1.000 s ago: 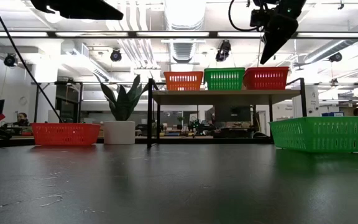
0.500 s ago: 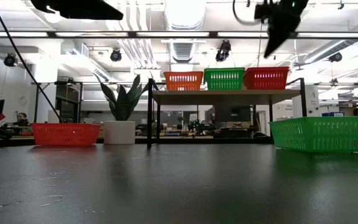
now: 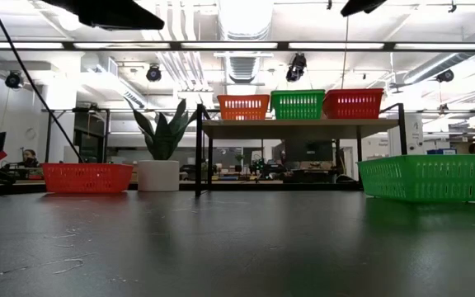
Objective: Stack baskets on shelf by color
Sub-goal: Stack the left orange bin on top of the orange bin on the shelf
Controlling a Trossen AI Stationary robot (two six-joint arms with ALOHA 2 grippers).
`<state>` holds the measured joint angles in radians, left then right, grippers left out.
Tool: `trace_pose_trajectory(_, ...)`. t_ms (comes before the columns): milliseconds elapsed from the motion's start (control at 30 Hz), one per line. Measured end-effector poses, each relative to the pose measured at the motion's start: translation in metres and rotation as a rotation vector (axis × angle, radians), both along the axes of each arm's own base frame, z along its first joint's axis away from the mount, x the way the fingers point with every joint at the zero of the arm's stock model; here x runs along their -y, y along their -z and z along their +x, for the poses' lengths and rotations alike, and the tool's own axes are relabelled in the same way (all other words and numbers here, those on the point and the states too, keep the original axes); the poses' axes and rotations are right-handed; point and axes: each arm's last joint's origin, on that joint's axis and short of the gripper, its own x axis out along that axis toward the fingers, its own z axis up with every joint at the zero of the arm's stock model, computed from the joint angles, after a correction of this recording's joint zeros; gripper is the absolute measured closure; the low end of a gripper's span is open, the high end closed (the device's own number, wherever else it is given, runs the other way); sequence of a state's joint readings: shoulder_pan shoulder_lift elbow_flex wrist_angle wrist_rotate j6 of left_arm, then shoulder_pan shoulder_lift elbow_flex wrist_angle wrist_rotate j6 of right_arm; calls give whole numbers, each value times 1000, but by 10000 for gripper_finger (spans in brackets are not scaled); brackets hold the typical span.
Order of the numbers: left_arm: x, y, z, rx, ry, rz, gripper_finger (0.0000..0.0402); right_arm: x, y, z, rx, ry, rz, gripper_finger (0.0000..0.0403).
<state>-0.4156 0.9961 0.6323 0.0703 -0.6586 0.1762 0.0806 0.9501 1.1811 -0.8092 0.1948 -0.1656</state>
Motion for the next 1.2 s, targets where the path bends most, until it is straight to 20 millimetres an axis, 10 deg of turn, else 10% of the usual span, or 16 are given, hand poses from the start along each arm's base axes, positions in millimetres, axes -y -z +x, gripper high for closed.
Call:
trace_pose_trajectory(667,77,31,71,-201,14,-506,398,-71,89,14,439,-446,-168,394)
trace_pose_trajectory(1000,95,6,93,-397,74,-536,398,-17,123,24,695,-427,-205,394)
trace_pose_trajectory(1200,113,-6,81,-505,49,-923,399,4,128,16,716,-384,-199,394)
